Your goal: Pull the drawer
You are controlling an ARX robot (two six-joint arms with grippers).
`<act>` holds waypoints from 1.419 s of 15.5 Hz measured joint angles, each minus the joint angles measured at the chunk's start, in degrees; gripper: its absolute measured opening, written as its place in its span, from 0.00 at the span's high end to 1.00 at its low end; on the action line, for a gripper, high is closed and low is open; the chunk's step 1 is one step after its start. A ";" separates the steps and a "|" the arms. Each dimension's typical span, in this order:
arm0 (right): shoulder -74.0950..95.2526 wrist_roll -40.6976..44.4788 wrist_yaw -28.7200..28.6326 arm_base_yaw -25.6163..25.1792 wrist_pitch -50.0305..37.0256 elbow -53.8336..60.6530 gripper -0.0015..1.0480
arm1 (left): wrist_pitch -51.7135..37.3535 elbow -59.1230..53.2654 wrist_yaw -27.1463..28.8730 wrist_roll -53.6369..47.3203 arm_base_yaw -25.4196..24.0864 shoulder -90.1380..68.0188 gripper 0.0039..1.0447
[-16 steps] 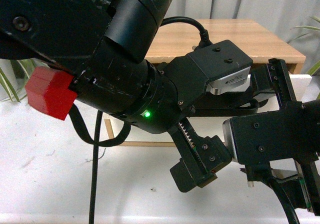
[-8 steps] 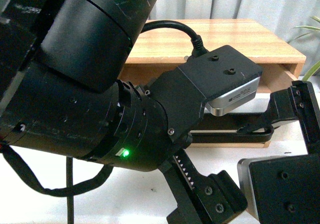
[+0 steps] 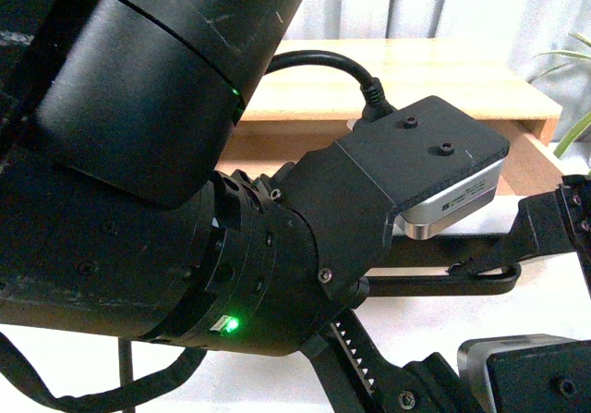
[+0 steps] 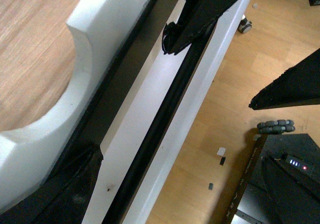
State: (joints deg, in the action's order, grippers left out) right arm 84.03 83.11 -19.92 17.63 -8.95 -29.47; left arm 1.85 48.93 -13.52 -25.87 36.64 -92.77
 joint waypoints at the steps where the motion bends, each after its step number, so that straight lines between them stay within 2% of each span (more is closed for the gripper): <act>1: -0.63 -0.17 0.00 -0.07 0.46 0.00 0.06 | 0.00 0.00 -0.28 0.15 -0.09 0.39 0.06; 3: -4.00 -0.42 -0.28 -0.87 1.92 0.02 0.06 | -0.07 0.00 -0.81 1.60 -0.70 2.75 0.06; 4: -7.98 -0.59 -1.38 -2.01 5.38 -0.94 0.06 | -0.04 0.04 -2.58 3.15 -1.75 6.27 0.06; 5: -11.96 -2.21 -4.50 -3.13 8.79 -2.75 0.06 | -1.07 0.04 -5.25 6.75 -3.67 9.86 0.06; 9: -16.17 -9.11 -13.53 -9.20 13.18 -6.23 0.06 | -5.11 -2.16 -9.97 13.88 -9.86 16.90 0.06; 11: -16.76 -13.97 -16.72 -13.92 12.70 -7.54 0.06 | -7.37 -4.61 -10.60 18.40 -15.45 19.93 0.06; 13: -16.72 -21.42 -17.66 -18.64 7.78 -7.76 0.06 | -11.43 -8.55 -11.85 23.30 -22.08 23.69 0.06; 15: -16.57 -34.03 -15.78 -22.80 -2.32 -7.76 0.06 | -13.81 -12.66 -11.37 28.50 -30.34 29.27 0.06; 17: -16.74 -49.70 -11.47 -26.88 -10.19 -7.41 0.06 | -12.15 -16.22 -8.31 31.63 -38.97 34.03 0.06; 19: -19.37 -65.81 -7.56 -30.99 -13.62 -6.08 0.06 | -9.55 -17.77 -5.75 33.86 -48.54 37.92 0.06; 20: -22.05 -73.35 -2.38 -31.89 -17.07 -4.52 0.10 | -9.51 -18.12 -5.75 35.12 -53.94 40.39 0.06; 21: -27.34 -77.77 4.20 -31.26 -17.42 -0.90 0.23 | -20.61 -22.99 -7.61 32.63 -58.73 44.17 0.18; 22: -34.01 -80.11 7.82 -29.33 -15.63 4.68 0.37 | -24.85 -29.16 -7.67 29.53 -59.34 50.01 0.31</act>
State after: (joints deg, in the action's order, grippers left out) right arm 50.02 3.01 -12.10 -11.70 -24.58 -24.80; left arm -23.00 19.77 -21.19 3.66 -22.70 -42.76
